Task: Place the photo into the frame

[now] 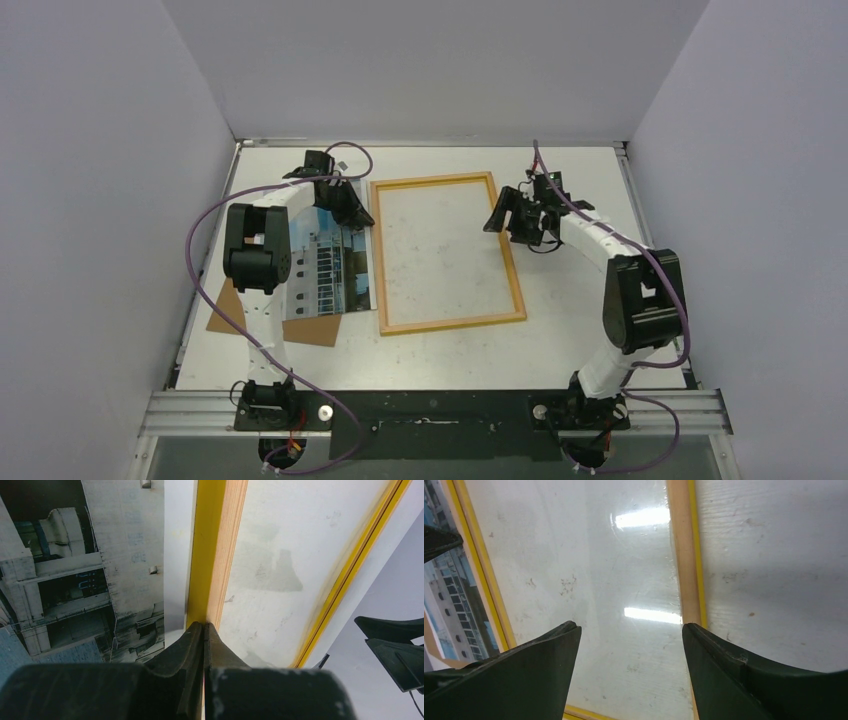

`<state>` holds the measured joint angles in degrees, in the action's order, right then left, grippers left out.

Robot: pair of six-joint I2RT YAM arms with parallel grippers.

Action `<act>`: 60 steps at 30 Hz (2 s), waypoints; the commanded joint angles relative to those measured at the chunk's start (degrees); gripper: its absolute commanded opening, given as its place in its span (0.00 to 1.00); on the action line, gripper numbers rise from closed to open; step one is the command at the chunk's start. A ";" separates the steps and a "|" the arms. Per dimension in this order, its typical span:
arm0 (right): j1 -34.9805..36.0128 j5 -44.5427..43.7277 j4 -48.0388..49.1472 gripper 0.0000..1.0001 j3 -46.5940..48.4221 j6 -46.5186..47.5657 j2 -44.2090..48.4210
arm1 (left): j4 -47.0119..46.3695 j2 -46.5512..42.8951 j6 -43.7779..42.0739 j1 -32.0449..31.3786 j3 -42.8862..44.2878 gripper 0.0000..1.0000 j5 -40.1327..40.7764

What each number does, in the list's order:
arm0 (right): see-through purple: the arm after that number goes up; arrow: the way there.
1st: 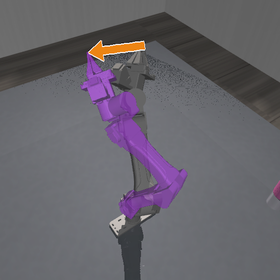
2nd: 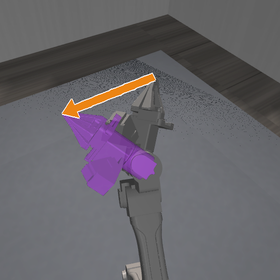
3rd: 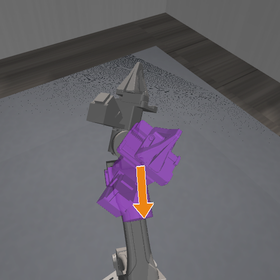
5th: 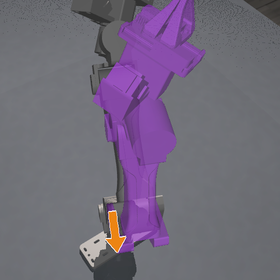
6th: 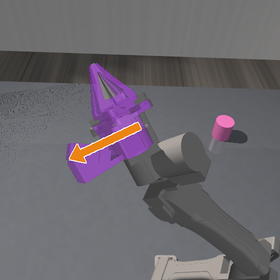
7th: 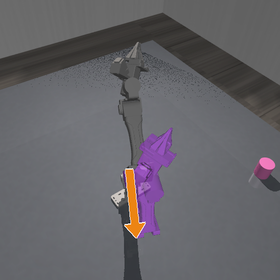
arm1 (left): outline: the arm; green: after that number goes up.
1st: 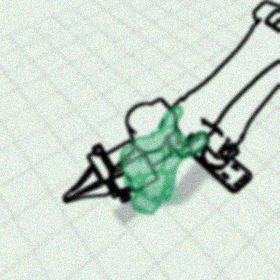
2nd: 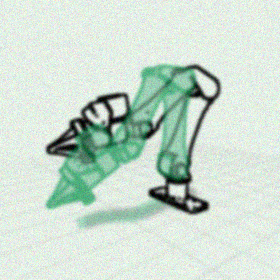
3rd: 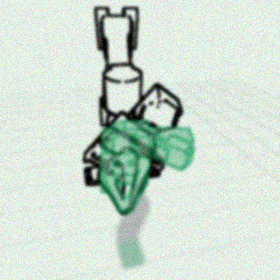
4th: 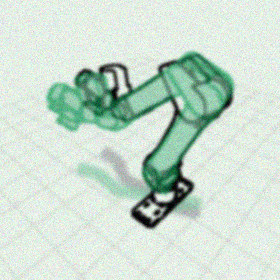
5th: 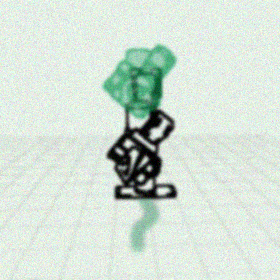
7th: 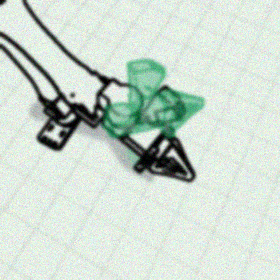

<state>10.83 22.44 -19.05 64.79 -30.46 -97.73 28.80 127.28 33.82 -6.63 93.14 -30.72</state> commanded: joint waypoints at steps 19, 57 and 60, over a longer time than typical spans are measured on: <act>-1.13 -9.62 -8.23 0.78 -0.33 2.75 2.39 | 2.49 2.18 -1.87 -0.72 -1.83 0.10 2.58; -0.81 12.17 11.14 0.75 -7.39 -8.45 0.83 | 3.18 2.41 0.02 -2.79 0.99 0.42 -5.75; -0.81 7.76 8.06 0.75 -7.11 -7.43 0.74 | 1.64 1.74 0.90 -2.99 0.82 0.42 -6.74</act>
<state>8.58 26.76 -16.75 57.19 -34.79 -99.61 31.20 127.96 33.87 -7.40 93.32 -33.93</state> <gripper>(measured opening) 0.757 0.420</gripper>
